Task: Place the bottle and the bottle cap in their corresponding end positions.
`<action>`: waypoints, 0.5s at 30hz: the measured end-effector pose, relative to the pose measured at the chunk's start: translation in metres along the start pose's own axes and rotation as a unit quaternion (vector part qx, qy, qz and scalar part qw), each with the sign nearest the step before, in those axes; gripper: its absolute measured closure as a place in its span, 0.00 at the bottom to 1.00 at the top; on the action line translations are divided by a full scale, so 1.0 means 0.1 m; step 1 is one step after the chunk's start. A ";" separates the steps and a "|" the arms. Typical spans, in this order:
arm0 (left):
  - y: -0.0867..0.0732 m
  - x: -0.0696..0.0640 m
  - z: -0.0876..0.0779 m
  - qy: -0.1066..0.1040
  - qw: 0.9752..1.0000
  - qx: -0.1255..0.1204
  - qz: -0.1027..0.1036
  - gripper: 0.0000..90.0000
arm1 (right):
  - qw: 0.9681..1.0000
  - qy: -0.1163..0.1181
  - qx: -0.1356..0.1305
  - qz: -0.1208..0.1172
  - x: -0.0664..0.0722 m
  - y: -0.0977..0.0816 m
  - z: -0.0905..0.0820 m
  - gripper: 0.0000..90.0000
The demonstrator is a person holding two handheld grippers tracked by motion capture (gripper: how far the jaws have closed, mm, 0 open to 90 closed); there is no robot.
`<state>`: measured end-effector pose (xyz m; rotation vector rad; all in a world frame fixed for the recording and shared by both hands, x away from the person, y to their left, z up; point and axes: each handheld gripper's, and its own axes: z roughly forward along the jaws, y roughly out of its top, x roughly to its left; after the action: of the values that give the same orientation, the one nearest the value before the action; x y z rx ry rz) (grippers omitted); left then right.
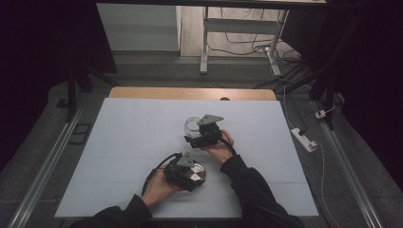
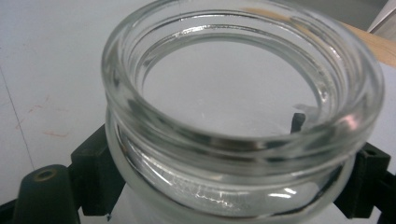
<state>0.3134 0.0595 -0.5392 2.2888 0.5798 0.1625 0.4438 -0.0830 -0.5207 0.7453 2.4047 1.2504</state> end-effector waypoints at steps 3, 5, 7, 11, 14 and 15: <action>-0.01 0.00 0.02 0.004 1.000 0.013 0.008 0.22 | 1.000 0.000 0.000 0.000 0.00 -0.01 0.00 0.16; 0.00 0.00 0.02 0.004 1.000 0.015 0.007 0.22 | 1.000 -0.002 0.006 0.000 0.01 0.00 0.00 0.16; 0.00 0.00 0.02 0.004 1.000 0.015 0.008 0.21 | 1.000 -0.004 0.012 0.003 0.01 0.02 -0.01 0.16; 0.00 0.00 0.02 0.003 1.000 0.017 0.007 0.21 | 1.000 -0.006 0.017 0.006 0.01 0.03 -0.01 0.16; -0.01 0.02 0.02 -0.002 1.000 0.014 -0.001 0.20 | 1.000 -0.005 0.021 0.009 0.01 0.03 -0.01 0.15; -0.01 0.03 0.01 -0.001 1.000 0.015 0.000 0.17 | 1.000 -0.001 0.022 0.012 0.01 0.04 -0.02 0.14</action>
<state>0.3156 0.0606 -0.5404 2.3184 0.5842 0.1520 0.4432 -0.0817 -0.5168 0.7902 2.4344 1.2091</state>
